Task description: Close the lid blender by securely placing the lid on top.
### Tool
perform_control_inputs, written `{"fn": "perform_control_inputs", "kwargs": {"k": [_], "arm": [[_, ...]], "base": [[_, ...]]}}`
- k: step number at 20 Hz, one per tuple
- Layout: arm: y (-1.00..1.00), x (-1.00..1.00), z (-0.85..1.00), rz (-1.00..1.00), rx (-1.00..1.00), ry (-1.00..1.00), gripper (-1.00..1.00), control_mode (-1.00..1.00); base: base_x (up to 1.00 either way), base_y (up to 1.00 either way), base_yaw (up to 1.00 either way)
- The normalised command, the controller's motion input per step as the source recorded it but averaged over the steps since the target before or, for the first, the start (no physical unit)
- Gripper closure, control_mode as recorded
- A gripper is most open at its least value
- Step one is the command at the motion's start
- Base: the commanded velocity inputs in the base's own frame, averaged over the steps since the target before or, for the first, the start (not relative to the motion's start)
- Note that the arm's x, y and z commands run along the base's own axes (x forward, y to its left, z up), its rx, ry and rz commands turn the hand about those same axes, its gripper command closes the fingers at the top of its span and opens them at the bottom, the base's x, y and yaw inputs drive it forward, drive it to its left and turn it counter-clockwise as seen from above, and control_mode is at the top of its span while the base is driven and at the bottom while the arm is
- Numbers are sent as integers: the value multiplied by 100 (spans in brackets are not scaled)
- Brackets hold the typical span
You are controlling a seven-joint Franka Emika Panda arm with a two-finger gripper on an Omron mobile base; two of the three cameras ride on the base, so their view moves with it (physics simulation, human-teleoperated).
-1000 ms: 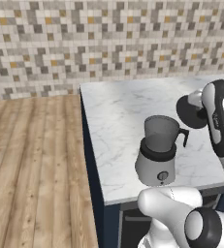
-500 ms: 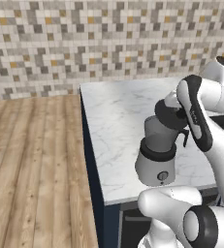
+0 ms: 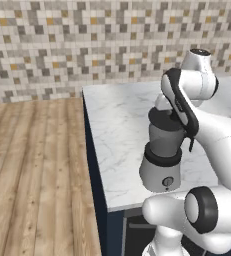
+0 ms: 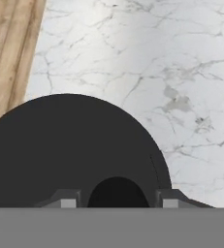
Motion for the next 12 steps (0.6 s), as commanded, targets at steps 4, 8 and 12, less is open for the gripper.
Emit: {"fn": "perform_control_inputs", "kwargs": {"k": [4,8,12], "arm": [[0,0,-17,5,-6,1,100,-100],[0,0,-24,5,-4,0,100,-100],[0,-2,-21,5,-1,0,100,-100]], "base": [[0,0,0],[0,0,0],[0,0,0]]}}
